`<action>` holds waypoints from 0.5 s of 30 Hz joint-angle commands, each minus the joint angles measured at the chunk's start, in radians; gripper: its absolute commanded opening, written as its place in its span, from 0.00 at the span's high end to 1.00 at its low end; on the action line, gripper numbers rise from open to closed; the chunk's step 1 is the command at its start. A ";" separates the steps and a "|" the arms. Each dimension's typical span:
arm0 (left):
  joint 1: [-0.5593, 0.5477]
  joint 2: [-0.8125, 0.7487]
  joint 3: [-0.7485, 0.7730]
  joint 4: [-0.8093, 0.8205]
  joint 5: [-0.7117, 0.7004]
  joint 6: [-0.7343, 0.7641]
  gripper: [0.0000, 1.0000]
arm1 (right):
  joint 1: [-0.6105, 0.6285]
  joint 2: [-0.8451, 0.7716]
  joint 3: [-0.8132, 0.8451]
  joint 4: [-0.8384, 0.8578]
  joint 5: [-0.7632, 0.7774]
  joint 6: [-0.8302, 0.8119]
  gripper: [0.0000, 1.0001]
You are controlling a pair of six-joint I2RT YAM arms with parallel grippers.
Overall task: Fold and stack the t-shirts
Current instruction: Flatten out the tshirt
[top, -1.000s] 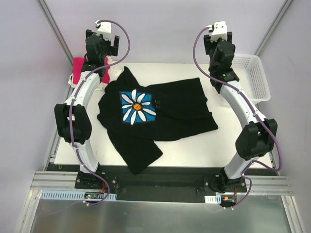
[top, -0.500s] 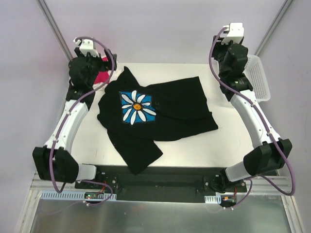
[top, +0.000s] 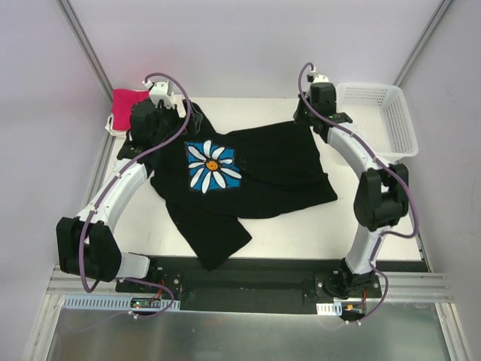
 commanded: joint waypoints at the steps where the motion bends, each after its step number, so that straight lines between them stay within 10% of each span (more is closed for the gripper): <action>1: 0.003 0.032 0.055 0.012 0.044 -0.028 0.01 | 0.002 0.087 0.006 -0.032 -0.132 0.183 0.97; 15: 0.003 0.130 0.144 0.003 0.103 -0.049 0.01 | -0.079 0.520 0.407 -0.072 -0.314 0.332 0.99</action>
